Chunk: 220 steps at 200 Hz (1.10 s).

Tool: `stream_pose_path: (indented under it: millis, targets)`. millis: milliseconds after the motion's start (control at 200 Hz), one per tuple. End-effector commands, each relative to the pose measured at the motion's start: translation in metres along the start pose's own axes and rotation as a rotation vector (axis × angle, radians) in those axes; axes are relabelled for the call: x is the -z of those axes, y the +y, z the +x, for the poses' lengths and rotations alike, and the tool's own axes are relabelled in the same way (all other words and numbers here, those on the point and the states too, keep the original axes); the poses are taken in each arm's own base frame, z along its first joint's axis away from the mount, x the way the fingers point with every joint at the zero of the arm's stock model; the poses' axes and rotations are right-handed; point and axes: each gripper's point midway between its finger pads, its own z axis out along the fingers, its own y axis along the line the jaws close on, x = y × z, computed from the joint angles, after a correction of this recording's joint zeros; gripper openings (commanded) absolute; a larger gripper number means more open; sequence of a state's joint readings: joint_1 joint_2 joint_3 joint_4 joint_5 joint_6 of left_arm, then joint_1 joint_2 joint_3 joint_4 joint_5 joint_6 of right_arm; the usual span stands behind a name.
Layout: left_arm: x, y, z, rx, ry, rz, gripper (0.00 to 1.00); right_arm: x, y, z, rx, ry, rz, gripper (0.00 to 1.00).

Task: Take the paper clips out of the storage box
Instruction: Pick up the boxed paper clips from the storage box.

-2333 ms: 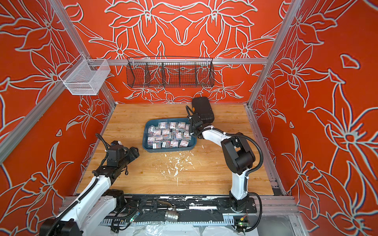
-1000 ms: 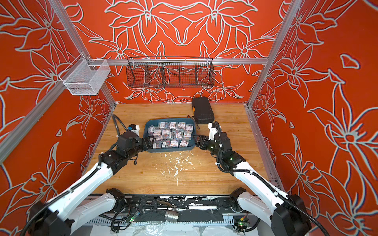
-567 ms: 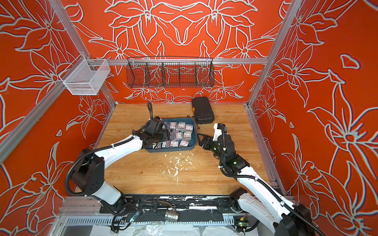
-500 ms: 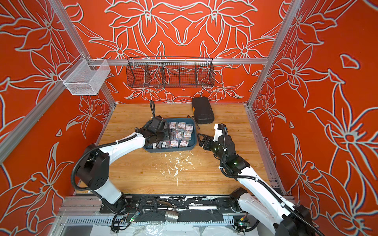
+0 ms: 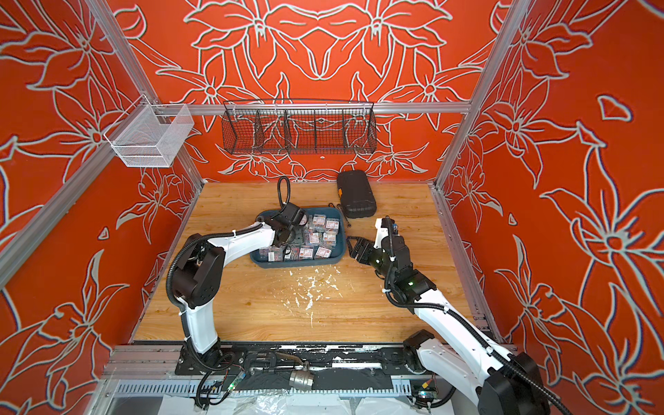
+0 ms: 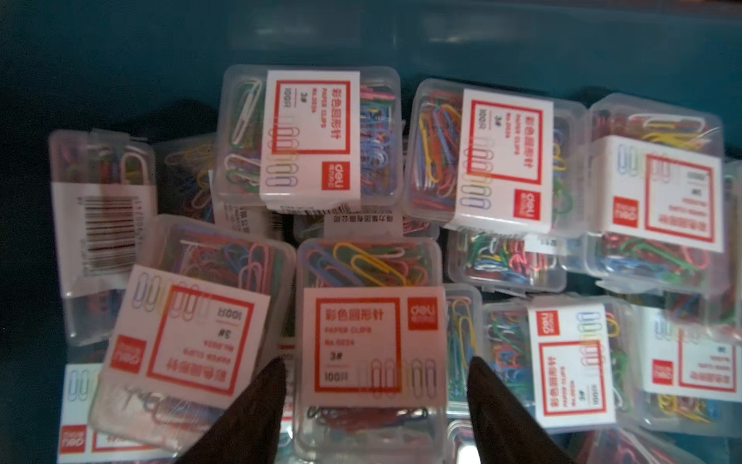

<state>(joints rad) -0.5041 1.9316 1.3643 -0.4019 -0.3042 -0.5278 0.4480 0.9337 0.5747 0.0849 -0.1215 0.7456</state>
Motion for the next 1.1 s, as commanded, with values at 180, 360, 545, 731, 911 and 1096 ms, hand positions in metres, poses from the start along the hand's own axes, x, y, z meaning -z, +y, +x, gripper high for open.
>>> stream_pose_path:
  millis: [180, 360, 545, 731, 911, 1096]
  targets:
    - [-0.015, 0.009, -0.003, -0.016, 0.001, -0.101, 0.71, -0.016, -0.014, -0.009, 0.032, 0.005, 0.079, 0.78]
    - [-0.022, 0.007, -0.005, -0.022, -0.002, -0.11, 0.68, -0.021, -0.044, -0.018, 0.076, -0.015, 0.197, 0.77]
    - [-0.025, 0.005, -0.006, -0.019, -0.006, -0.097, 0.58, -0.023, -0.069, -0.024, 0.065, -0.006, 0.259, 0.77]
    - [-0.013, 0.007, -0.008, 0.0, -0.025, -0.076, 0.37, -0.014, -0.098, -0.033, 0.067, -0.031, 0.362, 0.76]
    - [0.034, 0.017, -0.019, 0.036, -0.072, -0.039, 0.3, 0.001, -0.14, -0.042, 0.073, -0.086, 0.522, 0.77]
    - [0.096, 0.04, -0.008, 0.104, -0.103, 0.011, 0.29, 0.018, -0.192, -0.046, 0.077, -0.101, 0.774, 0.77]
